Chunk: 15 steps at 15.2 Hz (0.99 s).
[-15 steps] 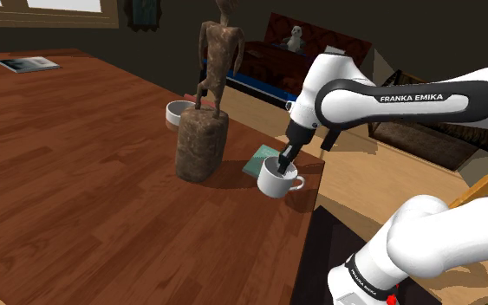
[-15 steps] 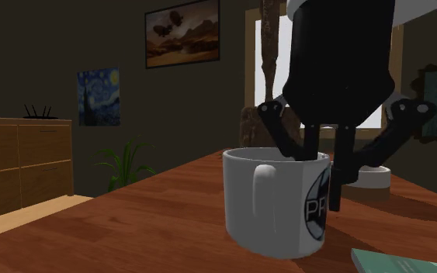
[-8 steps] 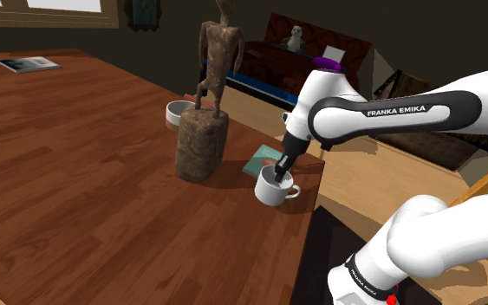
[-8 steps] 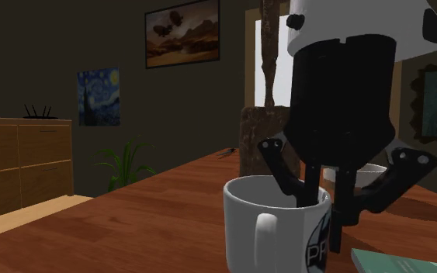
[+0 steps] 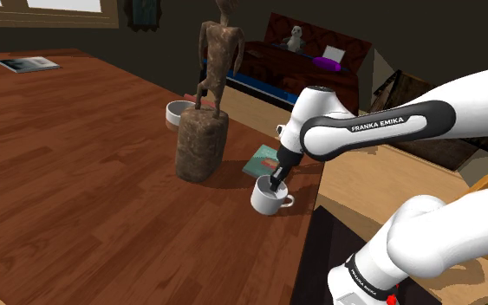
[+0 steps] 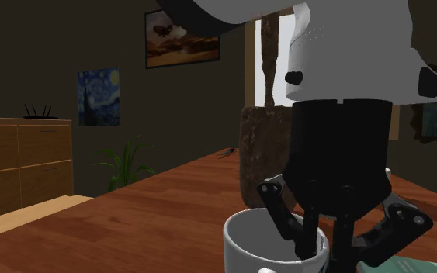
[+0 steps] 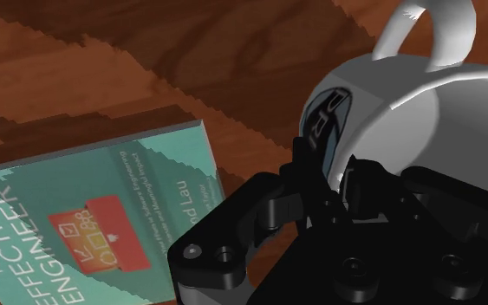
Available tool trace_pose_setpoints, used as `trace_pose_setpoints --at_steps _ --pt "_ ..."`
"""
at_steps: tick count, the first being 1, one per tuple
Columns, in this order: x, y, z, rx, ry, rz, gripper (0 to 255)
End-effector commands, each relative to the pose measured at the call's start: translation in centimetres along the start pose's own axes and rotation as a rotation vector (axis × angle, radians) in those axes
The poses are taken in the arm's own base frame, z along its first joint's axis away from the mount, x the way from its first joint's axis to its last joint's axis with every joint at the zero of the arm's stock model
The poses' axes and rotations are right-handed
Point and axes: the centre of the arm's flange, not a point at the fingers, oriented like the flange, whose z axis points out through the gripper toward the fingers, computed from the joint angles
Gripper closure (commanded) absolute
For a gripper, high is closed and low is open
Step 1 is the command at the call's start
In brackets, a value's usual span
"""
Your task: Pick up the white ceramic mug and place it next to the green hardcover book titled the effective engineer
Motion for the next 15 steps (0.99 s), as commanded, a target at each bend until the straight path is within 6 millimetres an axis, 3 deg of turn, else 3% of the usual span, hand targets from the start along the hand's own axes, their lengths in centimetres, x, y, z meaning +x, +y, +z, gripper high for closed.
trace_pose_setpoints --at_steps 1,8,9,14,15 --pt "0.0 0.0 0.6 0.000 0.001 0.000 255" --pt "0.0 0.0 0.6 0.000 0.001 0.000 255" --pt "0.0 0.0 0.6 0.000 0.001 0.000 0" --pt "0.0 0.0 0.6 0.000 0.001 0.000 0" --pt "0.0 0.0 -0.7 0.000 0.001 0.000 0"
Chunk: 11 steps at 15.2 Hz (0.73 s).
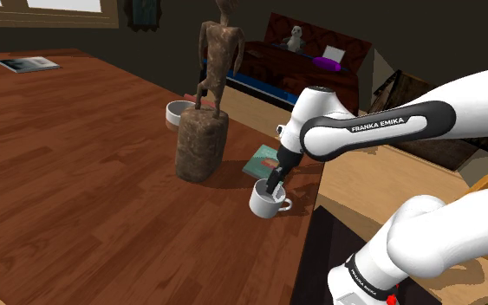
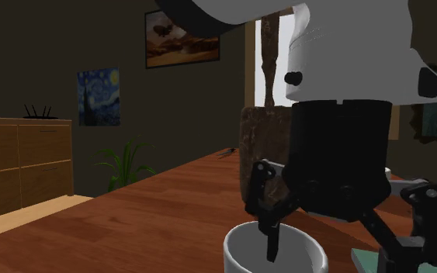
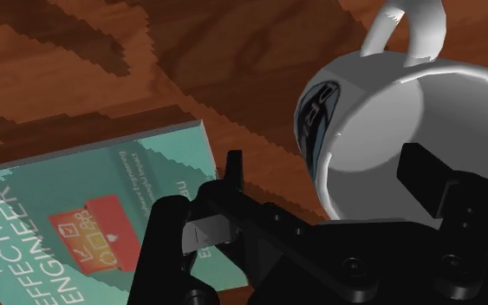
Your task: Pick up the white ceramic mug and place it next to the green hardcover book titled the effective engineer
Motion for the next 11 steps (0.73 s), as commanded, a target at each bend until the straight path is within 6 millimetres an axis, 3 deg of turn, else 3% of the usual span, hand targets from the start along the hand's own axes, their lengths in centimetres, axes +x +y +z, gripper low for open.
trace_pose_setpoints --at_steps 1,3,11 --pt "0.1 0.0 -2.0 0.000 -0.001 0.000 0" --pt "0.1 0.0 -4.4 0.000 -0.001 0.000 0" --pt "0.1 0.0 -4.4 0.000 -0.001 0.000 0"
